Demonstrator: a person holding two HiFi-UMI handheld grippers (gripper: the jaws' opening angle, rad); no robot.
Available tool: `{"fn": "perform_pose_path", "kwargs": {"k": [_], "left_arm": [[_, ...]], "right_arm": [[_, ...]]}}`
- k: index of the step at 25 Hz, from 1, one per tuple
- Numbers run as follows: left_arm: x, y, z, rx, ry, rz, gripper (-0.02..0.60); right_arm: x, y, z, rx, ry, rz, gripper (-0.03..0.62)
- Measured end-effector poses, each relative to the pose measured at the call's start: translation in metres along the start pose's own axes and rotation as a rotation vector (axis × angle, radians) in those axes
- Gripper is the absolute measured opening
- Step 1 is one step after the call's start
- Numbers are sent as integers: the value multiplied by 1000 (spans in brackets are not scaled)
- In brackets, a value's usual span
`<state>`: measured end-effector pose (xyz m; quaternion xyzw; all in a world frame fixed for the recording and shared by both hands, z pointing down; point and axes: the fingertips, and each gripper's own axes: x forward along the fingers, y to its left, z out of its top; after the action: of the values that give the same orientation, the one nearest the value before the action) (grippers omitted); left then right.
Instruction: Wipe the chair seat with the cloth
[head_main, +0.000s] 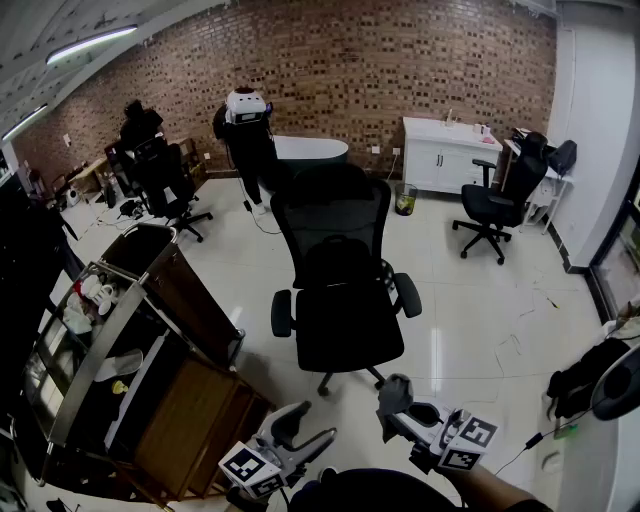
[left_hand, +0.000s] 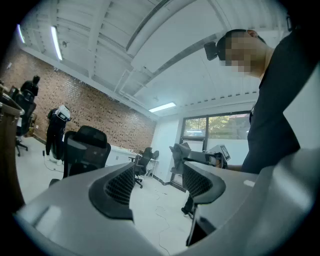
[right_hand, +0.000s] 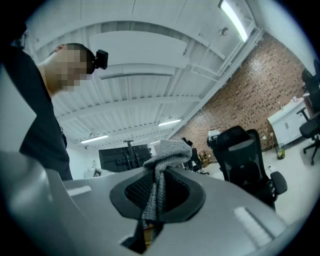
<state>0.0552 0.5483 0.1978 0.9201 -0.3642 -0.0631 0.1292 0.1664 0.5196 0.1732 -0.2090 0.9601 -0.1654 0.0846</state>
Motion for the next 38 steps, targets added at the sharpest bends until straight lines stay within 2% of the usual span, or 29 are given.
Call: {"fn": "perform_pose_path", "kwargs": {"k": [7, 12, 17, 22, 26, 30, 38], "left_arm": [[31, 0, 8, -7, -26, 34, 328], [51, -6, 8, -15, -48, 30, 328], [60, 3, -4, -11, -10, 53, 328], [73, 32, -8, -24, 0, 59, 328], [90, 72, -4, -36, -4, 46, 328], [111, 131, 0, -63, 5, 19, 328], [146, 265, 45, -85, 36, -60, 328]], "right_arm": [[-18, -25, 5, 15, 9, 7, 31], [-26, -39, 4, 8, 13, 19, 30], [-23, -56, -3, 40, 30, 22, 31], [0, -81, -3, 50, 34, 31, 30], [35, -110, -3, 48, 46, 29, 31], [84, -144, -4, 33, 75, 14, 31], [212, -224, 10, 62, 114, -40, 31]]}}
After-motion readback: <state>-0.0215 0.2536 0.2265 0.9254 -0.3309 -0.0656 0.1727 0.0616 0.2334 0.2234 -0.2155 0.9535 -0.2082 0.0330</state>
